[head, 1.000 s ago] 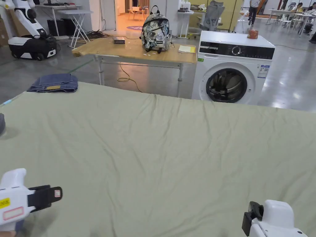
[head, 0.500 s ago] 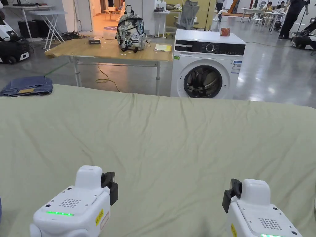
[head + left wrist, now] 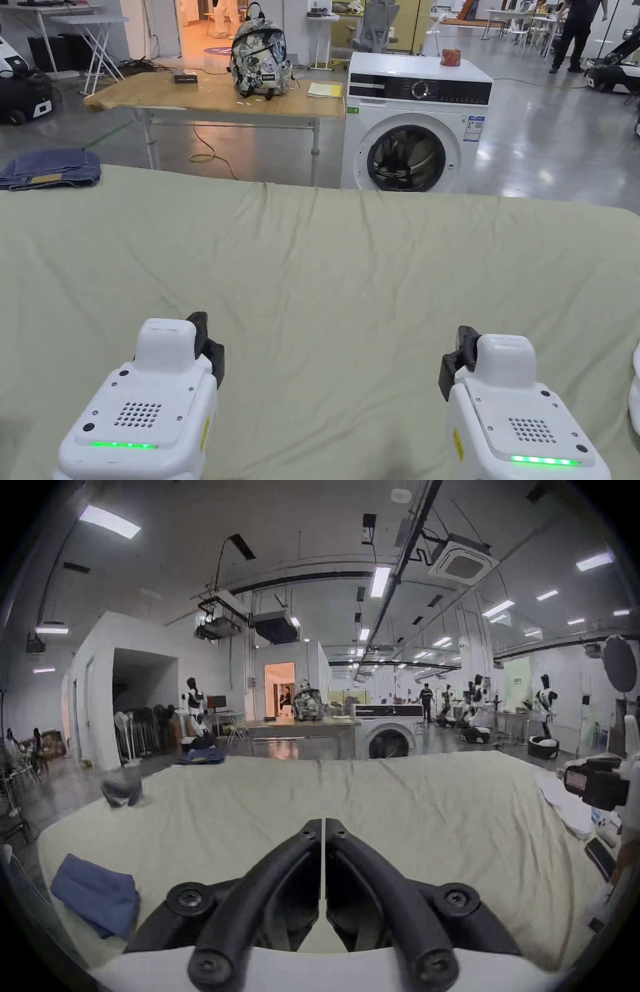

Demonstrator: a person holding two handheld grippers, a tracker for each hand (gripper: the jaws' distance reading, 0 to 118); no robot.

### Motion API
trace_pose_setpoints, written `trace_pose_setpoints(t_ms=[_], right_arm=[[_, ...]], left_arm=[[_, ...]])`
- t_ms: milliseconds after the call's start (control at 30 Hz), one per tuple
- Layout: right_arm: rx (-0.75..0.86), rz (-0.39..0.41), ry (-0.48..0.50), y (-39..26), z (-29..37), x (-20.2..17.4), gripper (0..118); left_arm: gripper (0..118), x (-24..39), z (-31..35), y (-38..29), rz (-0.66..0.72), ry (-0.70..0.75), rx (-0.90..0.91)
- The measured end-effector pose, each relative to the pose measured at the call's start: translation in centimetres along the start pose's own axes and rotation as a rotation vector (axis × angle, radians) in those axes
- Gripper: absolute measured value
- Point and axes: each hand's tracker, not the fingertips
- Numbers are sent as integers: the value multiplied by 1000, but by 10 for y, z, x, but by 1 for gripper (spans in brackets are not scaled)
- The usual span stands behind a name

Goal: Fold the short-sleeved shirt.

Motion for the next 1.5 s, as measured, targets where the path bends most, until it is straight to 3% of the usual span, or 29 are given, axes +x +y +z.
trace_pose_setpoints(t_ms=[100,167,200,233,267,333,467,633,767,867,1000,1067,1167,1500], right_arm=[[10,1,-6,-5,2,-1,0],[10,2,-16,-7,2,-2,17],[15,-4,-17,-7,3,-1,33],[16,-10,-17,-7,2,-1,55],[21,-18,-20,-6,3,-1,67],[36,-18,-34,-5,3,-2,79],[46,-12,-36,-1,1,-2,96],[65,24,-55,2,-1,-7,96],[60,17,-16,4,-3,-8,96],[53,16,-40,5,-5,-11,96],[-16,-113,-17,8,-12,-5,96],[-79,-151,-67,10,-16,-4,96],[-170,-136,-129,14,-23,-6,96],[-218,-198,-112,22,-29,-11,96]], left_arm=[[0,-1,4,0,1,43,40],[3,-4,2,0,20,57,48],[11,-4,2,1,31,67,46],[27,-5,2,1,37,76,46],[44,-7,1,2,41,80,44],[75,-9,1,3,49,83,42],[77,-13,2,2,46,75,54],[77,-13,2,3,-7,56,87],[78,-10,2,5,-74,49,118],[78,-8,4,9,-93,46,127],[78,-15,-1,14,-7,23,97],[78,-18,-3,16,23,24,82],[78,-23,-5,18,46,14,63],[78,-26,-9,12,42,14,13]])
